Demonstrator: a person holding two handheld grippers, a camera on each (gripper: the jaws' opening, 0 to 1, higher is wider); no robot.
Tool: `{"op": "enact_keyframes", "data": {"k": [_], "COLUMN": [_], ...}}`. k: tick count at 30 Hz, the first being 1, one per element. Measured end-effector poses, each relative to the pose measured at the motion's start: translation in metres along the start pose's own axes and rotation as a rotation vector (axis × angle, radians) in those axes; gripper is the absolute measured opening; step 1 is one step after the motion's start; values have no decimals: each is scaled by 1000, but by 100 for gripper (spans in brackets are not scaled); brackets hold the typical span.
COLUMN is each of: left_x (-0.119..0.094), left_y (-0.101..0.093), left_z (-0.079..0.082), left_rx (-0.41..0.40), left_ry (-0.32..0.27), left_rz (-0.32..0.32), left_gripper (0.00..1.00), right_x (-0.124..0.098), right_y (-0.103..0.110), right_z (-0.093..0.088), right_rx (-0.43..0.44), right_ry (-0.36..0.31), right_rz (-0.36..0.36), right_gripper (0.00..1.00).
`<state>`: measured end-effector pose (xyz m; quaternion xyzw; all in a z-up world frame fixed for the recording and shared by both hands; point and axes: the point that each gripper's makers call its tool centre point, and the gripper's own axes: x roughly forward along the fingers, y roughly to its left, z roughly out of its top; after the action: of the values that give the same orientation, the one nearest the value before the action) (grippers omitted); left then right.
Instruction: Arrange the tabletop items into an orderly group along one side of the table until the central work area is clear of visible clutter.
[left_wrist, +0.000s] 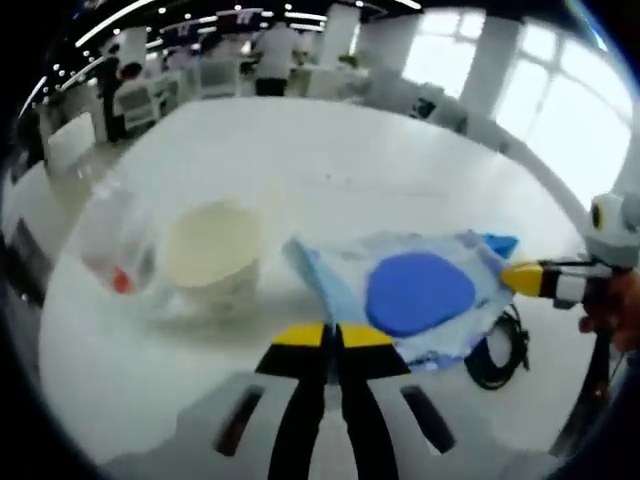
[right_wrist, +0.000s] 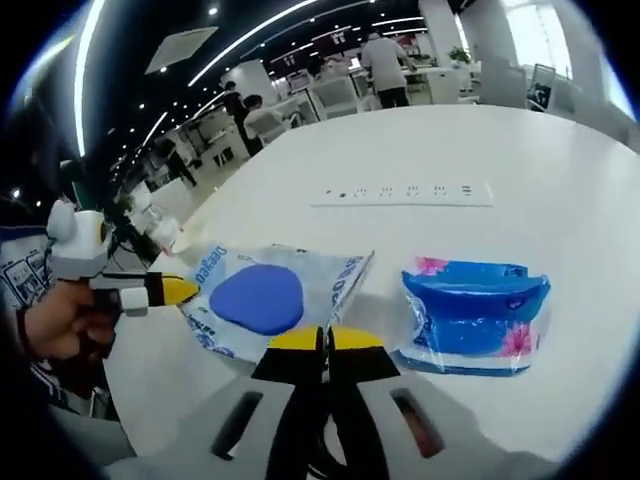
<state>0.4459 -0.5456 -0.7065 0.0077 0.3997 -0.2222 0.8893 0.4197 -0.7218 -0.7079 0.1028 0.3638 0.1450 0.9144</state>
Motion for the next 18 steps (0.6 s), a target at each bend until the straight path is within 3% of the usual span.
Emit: {"op": "enact_keyframes", "data": {"k": [9, 12, 15, 18], "left_x": [24, 27, 30, 32], "left_y": [1, 5, 12, 15], "left_z": [-5, -8, -11, -9], "left_rx": [13, 86, 55, 70], "left_ry": [47, 65, 75, 67], "left_rz": [23, 48, 58, 78], "left_gripper": [1, 1, 1, 1], "right_x": [19, 24, 29, 28], "right_y": [-16, -12, -9, -5], "right_z": [-3, -5, -11, -15], "right_rx": [8, -8, -53, -28], "right_ry": [41, 54, 86, 99], "right_rz": [-21, -22, -20, -15], "right_gripper": [1, 1, 1, 3]}}
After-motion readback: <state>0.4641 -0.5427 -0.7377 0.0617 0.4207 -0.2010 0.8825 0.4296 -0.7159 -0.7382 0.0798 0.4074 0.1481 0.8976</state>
